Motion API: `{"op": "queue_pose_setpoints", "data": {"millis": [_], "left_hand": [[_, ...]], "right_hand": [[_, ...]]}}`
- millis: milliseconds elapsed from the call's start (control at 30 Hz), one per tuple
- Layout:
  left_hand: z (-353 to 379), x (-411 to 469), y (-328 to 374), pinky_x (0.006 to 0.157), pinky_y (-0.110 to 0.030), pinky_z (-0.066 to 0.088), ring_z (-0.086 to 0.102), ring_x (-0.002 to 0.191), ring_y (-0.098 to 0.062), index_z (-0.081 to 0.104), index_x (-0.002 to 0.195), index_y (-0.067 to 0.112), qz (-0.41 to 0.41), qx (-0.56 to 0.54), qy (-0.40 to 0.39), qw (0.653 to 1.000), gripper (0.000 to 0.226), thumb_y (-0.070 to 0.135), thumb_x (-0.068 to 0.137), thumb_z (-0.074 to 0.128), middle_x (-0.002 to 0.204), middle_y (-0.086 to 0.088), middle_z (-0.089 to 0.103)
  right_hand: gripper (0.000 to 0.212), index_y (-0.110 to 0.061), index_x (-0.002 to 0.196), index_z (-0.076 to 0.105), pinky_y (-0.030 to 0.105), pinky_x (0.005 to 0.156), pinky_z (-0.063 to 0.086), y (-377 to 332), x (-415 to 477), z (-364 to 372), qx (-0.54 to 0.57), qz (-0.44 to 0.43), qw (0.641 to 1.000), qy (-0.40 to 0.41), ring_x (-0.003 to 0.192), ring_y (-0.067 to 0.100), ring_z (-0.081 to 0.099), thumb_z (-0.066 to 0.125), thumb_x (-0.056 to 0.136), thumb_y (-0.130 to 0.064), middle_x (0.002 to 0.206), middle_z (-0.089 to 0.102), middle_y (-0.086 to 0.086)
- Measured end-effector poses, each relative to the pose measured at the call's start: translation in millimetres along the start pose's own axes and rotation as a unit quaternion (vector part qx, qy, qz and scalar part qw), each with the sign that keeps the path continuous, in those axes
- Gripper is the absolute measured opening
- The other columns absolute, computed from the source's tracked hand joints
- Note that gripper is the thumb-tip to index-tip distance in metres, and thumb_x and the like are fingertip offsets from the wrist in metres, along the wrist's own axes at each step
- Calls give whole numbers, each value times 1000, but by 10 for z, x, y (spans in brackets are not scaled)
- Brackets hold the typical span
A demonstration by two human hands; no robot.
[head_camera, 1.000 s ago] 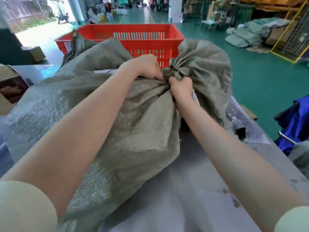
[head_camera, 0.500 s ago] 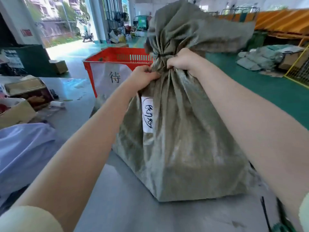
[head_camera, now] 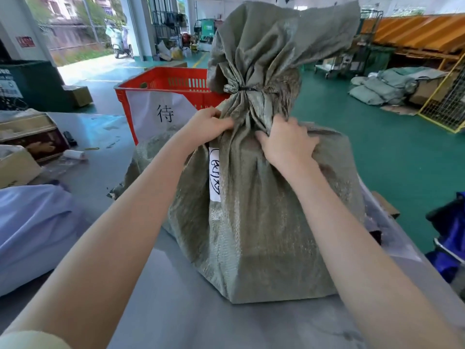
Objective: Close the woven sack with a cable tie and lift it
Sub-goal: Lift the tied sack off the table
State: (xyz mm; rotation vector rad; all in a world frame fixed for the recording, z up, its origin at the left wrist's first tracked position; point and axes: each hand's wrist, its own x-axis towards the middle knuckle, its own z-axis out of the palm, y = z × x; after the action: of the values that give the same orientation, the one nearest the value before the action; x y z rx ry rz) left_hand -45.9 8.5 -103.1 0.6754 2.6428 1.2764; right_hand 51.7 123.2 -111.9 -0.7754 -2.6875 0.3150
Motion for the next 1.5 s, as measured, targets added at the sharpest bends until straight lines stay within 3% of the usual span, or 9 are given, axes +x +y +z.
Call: {"op": "queue_pose_setpoints", "data": {"millis": [233,300,367,500,633,867,1000,1267,1500], "left_hand": [[-209,-296,-80,116,-46,24,24,143,-29,17,149,20,-138,153,-110,972,117,90,57,38,159,-5,17],[-162,-371,-76,104,-41,40,43,129,-34,22,148,16,-165,151,-144,964,107,87,67,29,155,-12,26],[-133,-394,-17,73,-33,47,59,85,-32,38,138,2,-135,174,-109,969,76,61,92,25,131,-25,53],[-116,-365,147,88,-44,43,55,108,-41,57,97,-7,0,181,18,983,42,16,102,23,114,-30,58],[-172,-303,200,70,-31,32,47,80,-27,45,69,9,24,81,126,988,41,26,101,26,66,-5,46],[-384,-378,451,69,-33,39,60,96,-31,54,91,8,85,46,212,972,43,42,98,28,83,-5,58],[-519,-537,647,110,-40,31,33,137,-28,32,139,5,108,134,157,973,85,66,82,42,147,-13,36],[-524,-605,688,115,-34,16,12,137,-19,30,135,11,176,83,240,951,98,46,59,81,143,-2,17],[-677,-454,923,113,-28,13,6,129,-9,16,144,12,247,70,345,903,106,42,64,79,142,2,9]], "right_hand": [[21,-6,107,54,46,92,42,-13,22,-24,34,-30,990,135,96,36,60,40,97,-16,102,65,17],[22,-6,106,54,43,87,44,-38,15,-60,53,-36,985,159,92,36,61,39,98,-21,98,66,16],[16,-13,95,51,40,79,42,-88,35,-84,76,-45,979,186,85,34,59,39,97,-23,83,61,9],[7,-20,92,44,41,85,38,-248,83,-217,133,-75,962,225,85,30,53,40,97,-22,74,50,2],[18,-12,106,54,39,88,35,-417,208,-426,152,-95,952,249,98,30,56,40,96,-19,93,60,4],[21,-10,109,56,40,84,40,-678,457,-786,149,-143,939,273,97,31,60,42,96,-17,100,66,9],[22,-5,109,59,38,81,42,-773,523,-982,190,-175,915,309,100,33,60,43,94,-11,105,68,13],[25,-1,105,64,20,70,28,-1030,579,-1328,294,-244,842,382,90,28,62,46,88,0,97,70,15],[30,1,99,67,29,74,45,-1265,668,-1709,344,-338,755,444,84,28,65,45,80,7,90,71,15]]}}
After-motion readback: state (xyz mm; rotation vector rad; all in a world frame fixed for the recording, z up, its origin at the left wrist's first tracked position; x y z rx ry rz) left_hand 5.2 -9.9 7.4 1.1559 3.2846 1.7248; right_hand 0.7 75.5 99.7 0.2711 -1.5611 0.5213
